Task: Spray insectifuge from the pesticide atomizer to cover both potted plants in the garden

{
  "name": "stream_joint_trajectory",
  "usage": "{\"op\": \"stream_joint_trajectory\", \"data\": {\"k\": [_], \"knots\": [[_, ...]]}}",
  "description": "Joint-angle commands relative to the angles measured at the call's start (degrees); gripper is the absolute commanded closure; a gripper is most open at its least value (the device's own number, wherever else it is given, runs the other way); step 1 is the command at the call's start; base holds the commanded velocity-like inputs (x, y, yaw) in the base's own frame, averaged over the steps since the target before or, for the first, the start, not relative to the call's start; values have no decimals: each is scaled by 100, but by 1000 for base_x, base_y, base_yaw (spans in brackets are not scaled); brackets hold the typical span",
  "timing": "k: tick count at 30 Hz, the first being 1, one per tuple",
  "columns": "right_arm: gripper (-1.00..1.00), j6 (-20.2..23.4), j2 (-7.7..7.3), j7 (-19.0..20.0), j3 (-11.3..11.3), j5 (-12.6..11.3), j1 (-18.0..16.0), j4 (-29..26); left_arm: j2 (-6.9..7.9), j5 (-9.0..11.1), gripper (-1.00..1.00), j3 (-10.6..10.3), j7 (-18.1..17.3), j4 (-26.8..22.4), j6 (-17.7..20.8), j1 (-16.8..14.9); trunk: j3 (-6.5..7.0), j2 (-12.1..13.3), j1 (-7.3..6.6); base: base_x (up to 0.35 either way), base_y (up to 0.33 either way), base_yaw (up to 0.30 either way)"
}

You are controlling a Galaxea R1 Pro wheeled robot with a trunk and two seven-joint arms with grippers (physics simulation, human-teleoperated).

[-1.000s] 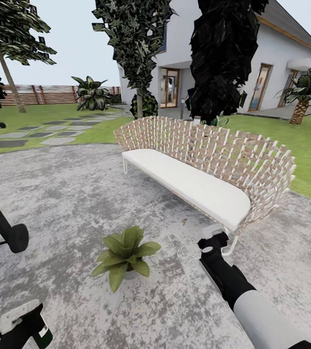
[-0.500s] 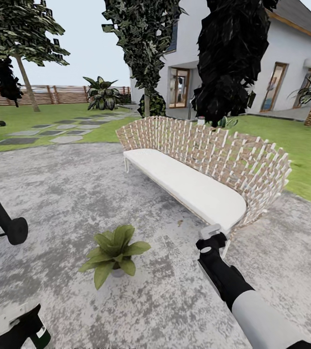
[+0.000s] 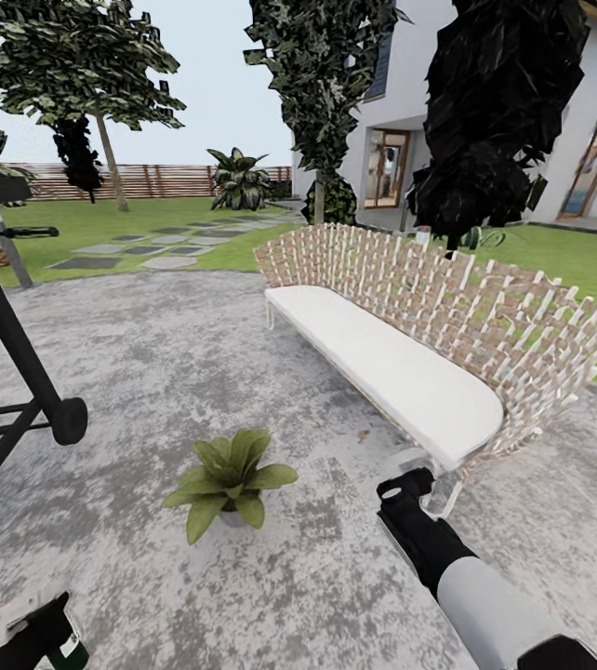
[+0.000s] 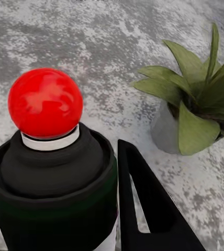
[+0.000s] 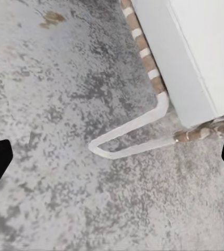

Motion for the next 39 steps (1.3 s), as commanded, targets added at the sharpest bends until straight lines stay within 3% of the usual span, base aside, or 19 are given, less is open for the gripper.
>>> {"op": "stream_joint_trajectory", "data": {"k": [1, 5, 12, 14, 16, 18, 25, 39], "knots": [[-100, -3, 1, 0, 0, -1, -2, 6, 2, 0, 100, 28, 5, 63, -10, 0, 0, 0, 0, 215, -1, 266], [-100, -8, 2, 0, -8, -3, -5, 14, 3, -21, 100, 242, -16, 180, -19, 0, 0, 0, 0, 287, -10, 266], [-100, -60, -6, 19, -34, -19, -15, 135, -8, -35, 100, 290, -9, 187, -20, 0, -1, 0, 0, 245, -215, 163], [-100, -37, -23, 164, -52, -38, -223, 772, -7, -35, 100, 290, -5, 178, -12, 0, -1, 0, 0, 104, -312, 18], [-100, -126, -12, 423, -68, -48, -692, 1736, -1, -35, 100, 290, -1, 176, -6, 0, -1, 0, 0, 32, -325, 5], [-100, -195, -8, 514, -77, -53, -827, 1998, 0, -35, 100, 285, 3, 183, 2, 0, -1, 0, 0, 9, -331, 2], [-100, -227, -6, 601, -360, -48, -890, 2119, 0, -35, 100, 282, 4, 178, 6, 0, -1, 0, 0, 2, -335, 0], [-100, -228, -32, 605, -404, -43, -893, 2124, -8, -37, 100, 282, 5, 153, 0, 0, -1, 0, 0, 0, -338, 0]]}}
